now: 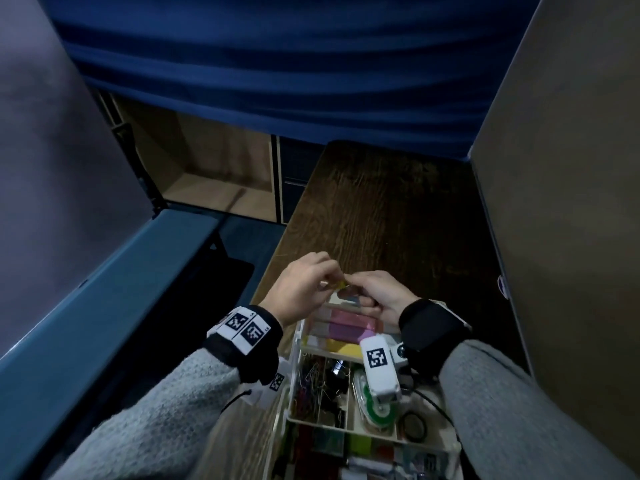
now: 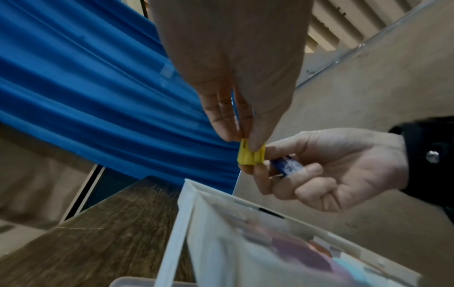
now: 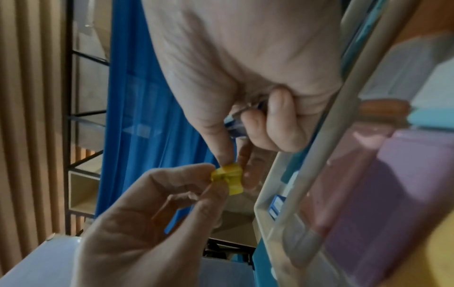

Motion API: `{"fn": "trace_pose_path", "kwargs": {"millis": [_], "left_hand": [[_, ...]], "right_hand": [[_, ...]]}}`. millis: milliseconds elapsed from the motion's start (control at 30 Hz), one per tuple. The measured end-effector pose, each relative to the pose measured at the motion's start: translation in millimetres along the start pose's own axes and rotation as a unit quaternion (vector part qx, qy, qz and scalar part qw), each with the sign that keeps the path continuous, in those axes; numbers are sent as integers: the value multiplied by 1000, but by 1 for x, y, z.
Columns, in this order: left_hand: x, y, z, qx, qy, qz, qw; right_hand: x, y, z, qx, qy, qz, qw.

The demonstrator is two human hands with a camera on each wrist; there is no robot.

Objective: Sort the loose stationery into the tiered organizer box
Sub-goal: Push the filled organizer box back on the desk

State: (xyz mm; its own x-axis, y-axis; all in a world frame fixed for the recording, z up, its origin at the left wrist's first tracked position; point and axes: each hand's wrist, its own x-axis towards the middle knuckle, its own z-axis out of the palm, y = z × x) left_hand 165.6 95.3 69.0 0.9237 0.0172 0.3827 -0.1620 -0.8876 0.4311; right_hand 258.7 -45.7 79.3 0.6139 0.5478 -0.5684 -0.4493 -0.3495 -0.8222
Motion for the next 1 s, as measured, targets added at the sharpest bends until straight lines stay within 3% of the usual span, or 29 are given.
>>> {"fn": "trace_pose_path", "kwargs": {"millis": [100,200,233,333,533,700,1000], "left_hand": [[-4,-2,1,17,-19,9,1000],[-8,-8,2,21,-31,-40,998],[-10,-12,3,20,-23,-67,997],[-19,-21,4,10,1,-133,991],[-30,-30,3,12,-25,-159,987],[-27,-30,-1,9,-54,-153,987],[-23,-29,6,132,-193,-122,965]], "right_hand": [[2,-3,4,-2,10,8,1000],[4,-4,9,-50,72,-69,994],[6,-2,11,-125,106,-113,980],[13,8,18,-375,182,-189,889],[25,22,26,-523,193,-236,796],[21,17,26,-539,198,-230,786],[20,21,27,-565,164,-208,782]]}}
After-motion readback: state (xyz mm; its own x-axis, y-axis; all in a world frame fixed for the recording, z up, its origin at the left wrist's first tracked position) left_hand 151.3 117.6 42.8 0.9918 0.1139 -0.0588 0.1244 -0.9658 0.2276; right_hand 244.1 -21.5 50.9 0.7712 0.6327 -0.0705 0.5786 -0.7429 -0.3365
